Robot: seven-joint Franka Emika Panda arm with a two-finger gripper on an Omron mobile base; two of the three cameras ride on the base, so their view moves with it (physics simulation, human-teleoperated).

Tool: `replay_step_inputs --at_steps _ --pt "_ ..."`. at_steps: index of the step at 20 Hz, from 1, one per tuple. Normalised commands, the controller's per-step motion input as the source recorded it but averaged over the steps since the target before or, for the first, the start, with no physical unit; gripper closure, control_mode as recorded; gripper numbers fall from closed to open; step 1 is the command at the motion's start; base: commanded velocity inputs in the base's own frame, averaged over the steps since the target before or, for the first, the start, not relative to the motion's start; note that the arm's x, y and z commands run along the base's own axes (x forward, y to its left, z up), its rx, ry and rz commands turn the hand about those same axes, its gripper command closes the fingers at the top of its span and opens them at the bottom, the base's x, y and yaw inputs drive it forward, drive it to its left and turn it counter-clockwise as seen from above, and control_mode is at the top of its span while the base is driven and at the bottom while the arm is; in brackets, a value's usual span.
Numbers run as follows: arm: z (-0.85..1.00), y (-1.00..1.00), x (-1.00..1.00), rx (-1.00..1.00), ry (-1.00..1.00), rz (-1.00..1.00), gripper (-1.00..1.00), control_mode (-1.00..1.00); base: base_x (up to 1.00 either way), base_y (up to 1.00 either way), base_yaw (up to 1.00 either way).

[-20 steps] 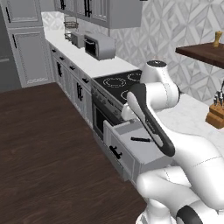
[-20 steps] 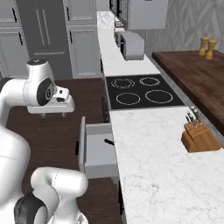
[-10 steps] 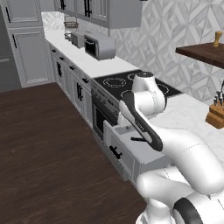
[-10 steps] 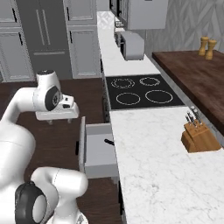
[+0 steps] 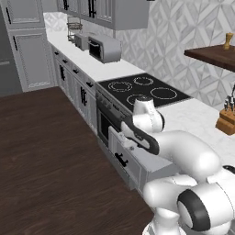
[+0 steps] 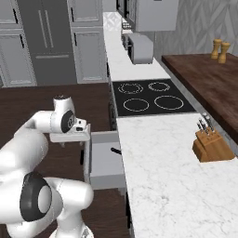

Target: Pick up the knife from the drawer and place it on the cutting board. Then place the meat from the plate to the cutting board.

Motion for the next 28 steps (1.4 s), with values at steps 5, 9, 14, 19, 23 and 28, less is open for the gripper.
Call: replay_step_inputs --at_steps 5,9,14,19,23,28 --pt "-0.69 -0.21 0.47 0.00 0.00 0.00 -1.00 -1.00 0.00 0.00 0.00" --pt "-0.64 -0.40 0.28 0.00 0.03 0.00 -1.00 -1.00 0.00 0.00 0.00" --pt "-0.52 -0.01 0.18 0.00 0.02 0.00 -1.00 -1.00 0.00 0.00 0.00" --pt "-0.38 0.00 0.01 0.00 0.00 0.00 -1.00 -1.00 0.00 0.00 0.00" --pt "-0.44 0.14 0.00 -0.01 0.00 0.00 -1.00 -1.00 0.00 0.00 0.00" --pt "-0.28 0.35 0.00 0.00 0.00 0.00 -1.00 -1.00 0.00 0.00 0.00"
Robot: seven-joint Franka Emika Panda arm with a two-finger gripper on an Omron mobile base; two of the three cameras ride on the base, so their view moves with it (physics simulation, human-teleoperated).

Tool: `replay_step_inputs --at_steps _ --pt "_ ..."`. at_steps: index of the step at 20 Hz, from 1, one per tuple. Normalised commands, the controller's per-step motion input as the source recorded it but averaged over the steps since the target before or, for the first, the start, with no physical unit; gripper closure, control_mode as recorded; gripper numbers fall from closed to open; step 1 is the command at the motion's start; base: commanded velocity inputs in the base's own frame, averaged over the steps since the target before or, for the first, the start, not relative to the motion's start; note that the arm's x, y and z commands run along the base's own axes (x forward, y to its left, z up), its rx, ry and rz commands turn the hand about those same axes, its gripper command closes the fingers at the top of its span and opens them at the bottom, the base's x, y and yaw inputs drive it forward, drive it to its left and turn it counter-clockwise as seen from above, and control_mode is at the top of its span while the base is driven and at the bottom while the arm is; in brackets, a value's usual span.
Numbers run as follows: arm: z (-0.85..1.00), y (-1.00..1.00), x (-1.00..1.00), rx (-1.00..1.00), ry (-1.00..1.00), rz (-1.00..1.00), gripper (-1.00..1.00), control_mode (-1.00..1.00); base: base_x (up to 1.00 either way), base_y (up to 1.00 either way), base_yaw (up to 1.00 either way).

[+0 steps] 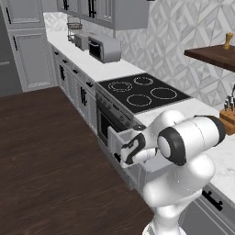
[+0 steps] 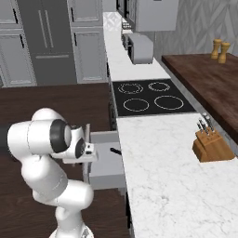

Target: Pick up the knife from the drawer and place it on the cutting board. Then place the meat from the plate to the cutting board.

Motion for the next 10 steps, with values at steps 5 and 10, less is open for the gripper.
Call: replay_step_inputs --at_steps 5,10 --pt "-0.27 0.67 0.00 0.00 0.00 0.00 -1.00 -1.00 0.00 0.00 0.00" --pt "-0.18 0.97 -0.03 0.11 0.00 0.00 -1.00 -1.00 0.00 0.00 0.00"
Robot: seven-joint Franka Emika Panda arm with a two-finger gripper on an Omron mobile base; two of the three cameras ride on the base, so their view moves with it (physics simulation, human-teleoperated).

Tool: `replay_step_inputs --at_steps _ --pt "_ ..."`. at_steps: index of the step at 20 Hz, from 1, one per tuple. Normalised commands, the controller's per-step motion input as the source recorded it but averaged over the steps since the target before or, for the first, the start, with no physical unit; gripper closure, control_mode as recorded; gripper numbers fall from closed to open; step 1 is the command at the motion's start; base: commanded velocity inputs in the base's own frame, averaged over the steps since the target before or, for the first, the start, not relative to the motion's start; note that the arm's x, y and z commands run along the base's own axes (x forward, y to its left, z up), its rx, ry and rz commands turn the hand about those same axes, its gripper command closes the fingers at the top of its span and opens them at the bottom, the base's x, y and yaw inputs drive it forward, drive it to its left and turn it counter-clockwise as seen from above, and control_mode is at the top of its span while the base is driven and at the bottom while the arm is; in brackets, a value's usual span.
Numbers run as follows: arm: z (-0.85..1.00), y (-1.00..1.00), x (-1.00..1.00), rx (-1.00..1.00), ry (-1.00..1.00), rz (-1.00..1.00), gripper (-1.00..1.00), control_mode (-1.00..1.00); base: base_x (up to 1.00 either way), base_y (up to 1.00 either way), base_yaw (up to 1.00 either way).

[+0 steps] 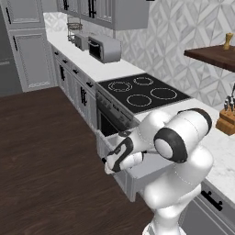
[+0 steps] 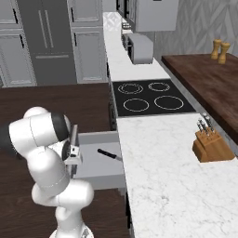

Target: Pick up the knife from the drawer and place it on the cutting board. Then place the meat from the plate to the cutting board.

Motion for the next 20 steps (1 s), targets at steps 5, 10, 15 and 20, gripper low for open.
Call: replay_step_inputs --at_steps 5,10,15,20 --pt "-0.01 1.00 -0.17 0.12 0.00 0.00 -1.00 -1.00 0.00 0.00 0.00" --pt "0.05 1.00 -0.17 0.05 0.00 0.00 -1.00 -1.00 0.00 0.00 0.00" --pt "0.36 1.00 -0.16 0.01 -0.09 0.00 -1.00 -1.00 0.00 0.00 0.00" --pt "1.00 0.28 -0.06 0.00 -0.18 -0.01 -1.00 -1.00 0.00 0.00 0.00"
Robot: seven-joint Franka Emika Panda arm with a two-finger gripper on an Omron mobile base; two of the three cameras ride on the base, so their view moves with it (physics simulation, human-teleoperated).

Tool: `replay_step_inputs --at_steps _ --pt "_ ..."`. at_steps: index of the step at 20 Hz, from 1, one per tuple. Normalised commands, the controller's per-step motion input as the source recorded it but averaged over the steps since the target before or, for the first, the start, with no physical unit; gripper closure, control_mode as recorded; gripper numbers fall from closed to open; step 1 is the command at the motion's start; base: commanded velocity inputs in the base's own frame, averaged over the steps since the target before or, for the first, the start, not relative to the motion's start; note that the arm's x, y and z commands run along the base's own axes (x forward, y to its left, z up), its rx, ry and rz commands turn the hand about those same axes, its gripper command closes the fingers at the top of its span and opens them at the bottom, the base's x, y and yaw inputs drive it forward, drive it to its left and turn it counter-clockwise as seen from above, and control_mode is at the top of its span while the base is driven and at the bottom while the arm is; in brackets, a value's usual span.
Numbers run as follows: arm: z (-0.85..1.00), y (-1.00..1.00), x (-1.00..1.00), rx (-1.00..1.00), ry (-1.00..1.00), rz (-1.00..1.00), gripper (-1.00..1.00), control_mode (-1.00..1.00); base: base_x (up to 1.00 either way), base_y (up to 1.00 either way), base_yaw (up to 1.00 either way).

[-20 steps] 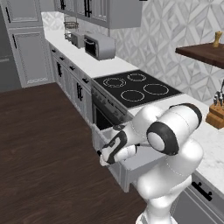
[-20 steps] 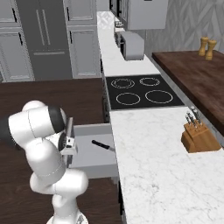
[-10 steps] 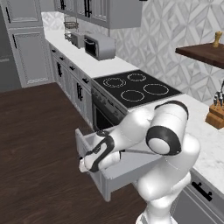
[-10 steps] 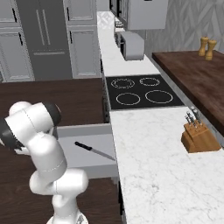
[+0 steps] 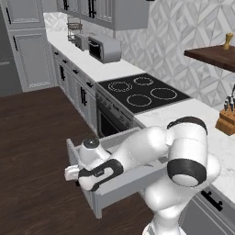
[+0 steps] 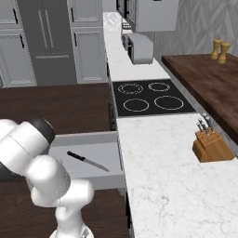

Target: Pick up the knife from the drawer and place it on the cutting board. Then place the meat from the plate to the cutting board.

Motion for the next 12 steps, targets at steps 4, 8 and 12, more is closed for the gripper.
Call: replay_step_inputs --at_steps 4,8,12 --pt "1.00 -0.37 0.01 0.00 -0.01 -0.02 -1.00 -1.00 0.00 0.00 0.00" --pt "1.00 -0.74 0.02 0.00 0.00 -0.01 -1.00 -1.00 0.00 0.00 0.00" --pt "0.97 -0.94 0.42 0.00 0.11 0.00 -1.00 -1.00 0.00 0.00 0.00"
